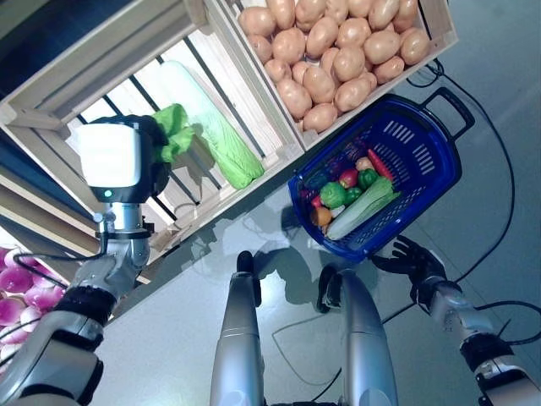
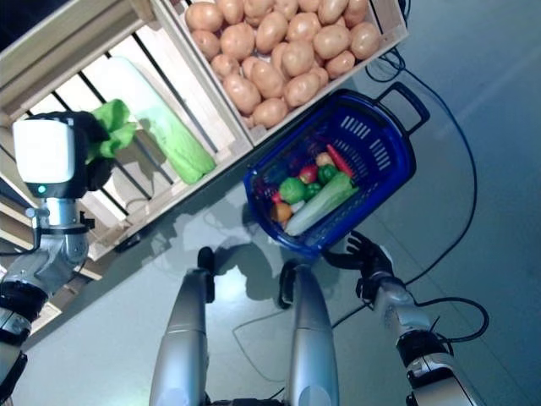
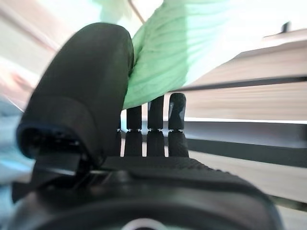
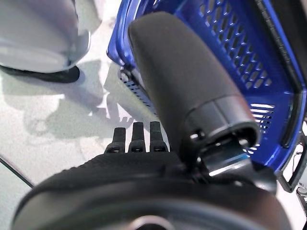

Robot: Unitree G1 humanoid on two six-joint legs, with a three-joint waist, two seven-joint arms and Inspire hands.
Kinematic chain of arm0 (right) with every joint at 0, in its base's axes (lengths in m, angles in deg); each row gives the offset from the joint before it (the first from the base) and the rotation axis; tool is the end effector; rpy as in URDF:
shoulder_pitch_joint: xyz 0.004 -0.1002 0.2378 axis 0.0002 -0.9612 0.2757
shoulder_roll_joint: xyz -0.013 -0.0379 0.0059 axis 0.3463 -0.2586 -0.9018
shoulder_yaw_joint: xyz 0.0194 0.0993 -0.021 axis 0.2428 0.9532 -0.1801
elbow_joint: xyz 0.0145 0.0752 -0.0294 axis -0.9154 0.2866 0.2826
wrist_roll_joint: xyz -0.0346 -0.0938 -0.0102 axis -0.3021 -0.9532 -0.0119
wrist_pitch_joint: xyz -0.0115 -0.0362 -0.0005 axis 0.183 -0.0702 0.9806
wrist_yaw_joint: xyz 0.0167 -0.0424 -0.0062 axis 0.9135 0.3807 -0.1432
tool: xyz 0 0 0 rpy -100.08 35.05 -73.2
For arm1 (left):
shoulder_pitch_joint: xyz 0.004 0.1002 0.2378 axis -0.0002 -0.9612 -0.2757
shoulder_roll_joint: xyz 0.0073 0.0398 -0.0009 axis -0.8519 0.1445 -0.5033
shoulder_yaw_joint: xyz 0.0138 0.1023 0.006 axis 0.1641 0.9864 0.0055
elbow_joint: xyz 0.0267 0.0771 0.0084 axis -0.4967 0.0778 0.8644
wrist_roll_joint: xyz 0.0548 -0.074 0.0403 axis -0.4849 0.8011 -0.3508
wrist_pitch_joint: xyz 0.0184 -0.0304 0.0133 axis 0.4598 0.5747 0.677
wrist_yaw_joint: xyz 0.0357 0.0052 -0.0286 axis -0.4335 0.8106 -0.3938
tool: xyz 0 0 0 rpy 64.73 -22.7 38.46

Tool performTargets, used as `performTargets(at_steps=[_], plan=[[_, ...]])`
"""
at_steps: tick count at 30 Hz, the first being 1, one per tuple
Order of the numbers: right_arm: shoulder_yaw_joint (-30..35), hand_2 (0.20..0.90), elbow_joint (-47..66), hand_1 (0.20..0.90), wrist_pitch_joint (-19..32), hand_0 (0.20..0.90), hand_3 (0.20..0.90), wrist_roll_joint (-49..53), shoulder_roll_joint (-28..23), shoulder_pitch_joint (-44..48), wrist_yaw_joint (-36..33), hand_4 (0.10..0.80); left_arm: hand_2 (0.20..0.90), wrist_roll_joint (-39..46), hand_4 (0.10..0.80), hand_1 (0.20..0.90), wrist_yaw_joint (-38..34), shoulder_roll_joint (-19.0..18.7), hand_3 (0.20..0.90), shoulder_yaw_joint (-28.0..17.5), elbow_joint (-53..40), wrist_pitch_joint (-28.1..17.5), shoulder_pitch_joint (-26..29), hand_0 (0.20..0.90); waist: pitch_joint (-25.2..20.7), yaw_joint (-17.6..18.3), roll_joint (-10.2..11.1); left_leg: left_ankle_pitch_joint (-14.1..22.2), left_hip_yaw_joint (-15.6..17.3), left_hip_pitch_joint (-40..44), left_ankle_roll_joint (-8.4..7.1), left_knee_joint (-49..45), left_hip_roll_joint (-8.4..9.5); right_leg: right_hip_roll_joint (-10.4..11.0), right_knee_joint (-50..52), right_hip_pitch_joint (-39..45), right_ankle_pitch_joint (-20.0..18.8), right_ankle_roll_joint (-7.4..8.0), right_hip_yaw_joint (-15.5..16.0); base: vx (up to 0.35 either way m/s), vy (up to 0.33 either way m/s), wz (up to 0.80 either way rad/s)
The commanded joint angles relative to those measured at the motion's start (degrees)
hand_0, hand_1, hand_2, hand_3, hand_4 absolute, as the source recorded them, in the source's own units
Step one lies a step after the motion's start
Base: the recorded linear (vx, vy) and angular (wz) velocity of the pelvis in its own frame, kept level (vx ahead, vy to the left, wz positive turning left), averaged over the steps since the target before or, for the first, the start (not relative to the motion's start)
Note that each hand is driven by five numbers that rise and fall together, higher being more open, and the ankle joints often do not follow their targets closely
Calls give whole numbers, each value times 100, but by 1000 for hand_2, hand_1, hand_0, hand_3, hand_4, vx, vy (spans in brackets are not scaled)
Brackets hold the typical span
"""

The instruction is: Put vegetables into the basket

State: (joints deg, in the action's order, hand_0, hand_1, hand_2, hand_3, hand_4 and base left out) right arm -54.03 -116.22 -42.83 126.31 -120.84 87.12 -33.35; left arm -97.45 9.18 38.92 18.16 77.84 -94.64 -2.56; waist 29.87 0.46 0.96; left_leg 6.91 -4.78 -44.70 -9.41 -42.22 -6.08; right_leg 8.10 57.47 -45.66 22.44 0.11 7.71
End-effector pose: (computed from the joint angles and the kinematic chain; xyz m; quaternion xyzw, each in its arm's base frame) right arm 0.2411 -0.2596 0.0161 0.0314 0.2166 -0.1011 0.9705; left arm 0.2791 0.2938 0.1185 0.5931 -0.3061 0.3206 0.6721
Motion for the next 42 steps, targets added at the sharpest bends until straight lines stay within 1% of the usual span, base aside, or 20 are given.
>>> performTargets(at_steps=[1, 2, 3, 4, 6, 9, 10, 12, 13, 15, 18, 19, 23, 26, 28, 32, 35, 37, 39, 42], plan=[[505, 900, 418, 900, 583, 900, 900, 135, 46, -215, -331, 800, 300, 758, 400, 300, -464, 117, 300, -909, -564, -428, -80, 300, -8, -168, -37, 411, 645, 407, 658, -149, 432, 19, -863, 688, -742, 24, -20, 63, -24, 12], [538, 900, 413, 900, 597, 900, 900, 124, 98, -272, -324, 800, 300, 924, 400, 300, -403, 228, 300, -1027, -685, -590, -150, 300, -8, -185, -32, 410, 635, 506, 668, -94, 455, 30, -922, 791, -747, 29, -8, 96, -31, 9], [579, 900, 384, 900, 639, 900, 900, 25, 190, -366, -289, 800, 300, 1251, 400, 300, -264, 460, 300, -1190, -858, -942, -268, 300, -36, -213, -20, 379, 609, 689, 684, 70, 485, 46, -1044, 951, -770, 43, 12, 90, -27, 6], [577, 900, 399, 900, 653, 900, 900, 15, 226, -402, -308, 800, 300, 1356, 400, 300, -167, 550, 300, -1253, -966, -1041, -310, 300, -61, -220, -14, 365, 601, 749, 679, 129, 493, 58, -1105, 1015, -781, 47, 28, 99, -29, 8], [644, 900, 410, 900, 702, 900, 900, 2, 348, -561, -324, 800, 300, 1954, 400, 300, 276, 863, 300, -1438, -1294, -1456, -467, 300, -180, -262, 12, 345, 575, 959, 690, 299, 544, 86, -1304, 1245, -813, 66, 80, 96, -25, 14], [675, 900, 367, 900, 776, 900, 900, -92, 486, -696, -311, 800, 300, 2523, 400, 300, 721, 1183, 300, -1567, -1598, -1767, -612, 300, -253, -298, 39, 336, 523, 1109, 707, 387, 589, 120, -1445, 1451, -836, 73, 143, 89, -9, 15], [672, 900, 353, 900, 793, 900, 900, -215, 572, -751, -292, 800, 300, 3102, 400, 300, 1170, 1389, 300, -1596, -1725, -1996, -712, 300, -311, -322, 61, 288, 498, 1263, 710, 550, 600, 127, -1614, 1617, -874, 82, 165, 94, 1, 9], [665, 900, 364, 900, 777, 900, 900, -236, 617, -767, -297, 800, 300, 3326, 400, 300, 1401, 1576, 300, -1636, -1898, -2065, -793, 300, -361, -351, 89, 230, 468, 1416, 714, 732, 615, 122, -1821, 1786, -933, 99, 194, 83, -3, 5], [652, 900, 360, 900, 786, 900, 900, -239, 661, -783, -307, 800, 300, 3722, 400, 300, 1761, 1694, 300, -1642, -1966, -2144, -845, 300, -401, -369, 105, 181, 449, 1535, 713, 892, 616, 114, -1974, 1904, -974, 108, 214, 87, -7, 8], [665, 900, 375, 900, 819, 900, 900, -287, 721, -845, -264, 800, 300, 3992, 400, 300, 2104, 1871, 300, -1633, -2083, -2200, -927, 300, -472, -387, 128, 103, 412, 1706, 706, 1116, 621, 100, -2284, 2126, -1065, 119, 272, 83, -13, 2], [650, 900, 515, 900, 863, 900, 900, -373, 769, -917, -187, 800, 300, 4686, 400, 300, 2647, 2094, 300, -1589, -2223, -2240, -1039, 300, -593, -406, 169, -61, 342, 2010, 679, 1553, 615, 57, -2848, 2510, -1227, 141, 354, 84, -17, -2], [639, 900, 561, 900, 913, 900, 900, -389, 777, -938, -151, 800, 300, 5002, 400, 300, 3006, 2195, 300, -1573, -2249, -2277, -1108, 300, -657, -417, 182, -129, 303, 2187, 671, 1791, 611, 54, -3145, 2705, -1298, 158, 388, 98, -7, -5], [664, 900, 889, 900, 1106, 900, 900, -710, 901, -1130, 109, 800, 300, 6154, 400, 300, 4023, 2554, 300, -1596, -2453, -2257, -1362, 300, -932, -421, 186, -405, 280, 2700, 662, 2581, 624, 62, -3999, 3262, -1575, 256, 516, 101, 1, -3], [656, 900, 1247, 900, 1168, 900, 900, -1019, 991, -1295, 327, 800, 300, 6876, 400, 300, 4667, 2807, 300, -1637, -2654, -2058, -1571, 300, -1134, -408, 184, -544, 292, 3093, 673, 3121, 614, 84, -4503, 3640, -1758, 356, 569, 120, 5, 0], [649, 900, 1586, 900, 1070, 900, 900, -1197, 992, -1389, 459, 800, 300, 6923, 400, 300, 4865, 2881, 300, -1618, -2725, -1907, -1692, 300, -1294, -388, 198, -626, 345, 3385, 680, 3518, 586, 77, -4835, 3884, -1876, 427, 594, 131, -7, -5], [736, 900, 2410, 900, 718, 900, 900, -1209, 834, -1577, 1017, 800, 300, 6961, 400, 300, 5160, 2870, 300, -1614, -2748, -1583, -1843, 300, -1524, -315, 209, -768, 440, 3788, 671, 4073, 515, 106, -5325, 4214, -2125, 569, 629, 108, 1, -3], [790, 900, 2978, 900, 358, 900, 900, -941, 673, -1769, 1642, 800, 300, 7070, 400, 300, 5487, 2836, 300, -1636, -2746, -1375, -1990, 300, -1711, -262, 210, -849, 523, 4031, 679, 4414, 469, 105, -5560, 4335, -2261, 643, 610, 96, 8, -3], [785, 900, 3372, 900, 46, 900, 900, -700, 519, -1880, 2282, 800, 300, 7153, 400, 300, 5732, 2841, 300, -1627, -2691, -1209, -2075, 300, -1841, -235, 200, -927, 560, 4171, 673, 4665, 441, 101, -5721, 4424, -2340, 690, 623, 65, 1, 0], [735, 900, 3621, 900, -263, 900, 900, -562, 358, -1857, 2543, 800, 300, 7269, 400, 300, 5935, 2801, 300, -1555, -2542, -1156, -2042, 300, -1934, -221, 214, -930, 574, 4216, 666, 4707, 439, 106, -5805, 4462, -2387, 727, 617, 33, -16, -4], [608, 900, 3776, 900, -452, 900, 900, -466, 163, -1726, 2879, 800, 300, 7223, 400, 300, 6172, 2744, 300, -1424, -2442, -1003, -1983, 300, -2027, -218, 222, -895, 618, 4280, 683, 4700, 444, 133, -5852, 4491, -2432, 753, 607, 29, -14, -10]])
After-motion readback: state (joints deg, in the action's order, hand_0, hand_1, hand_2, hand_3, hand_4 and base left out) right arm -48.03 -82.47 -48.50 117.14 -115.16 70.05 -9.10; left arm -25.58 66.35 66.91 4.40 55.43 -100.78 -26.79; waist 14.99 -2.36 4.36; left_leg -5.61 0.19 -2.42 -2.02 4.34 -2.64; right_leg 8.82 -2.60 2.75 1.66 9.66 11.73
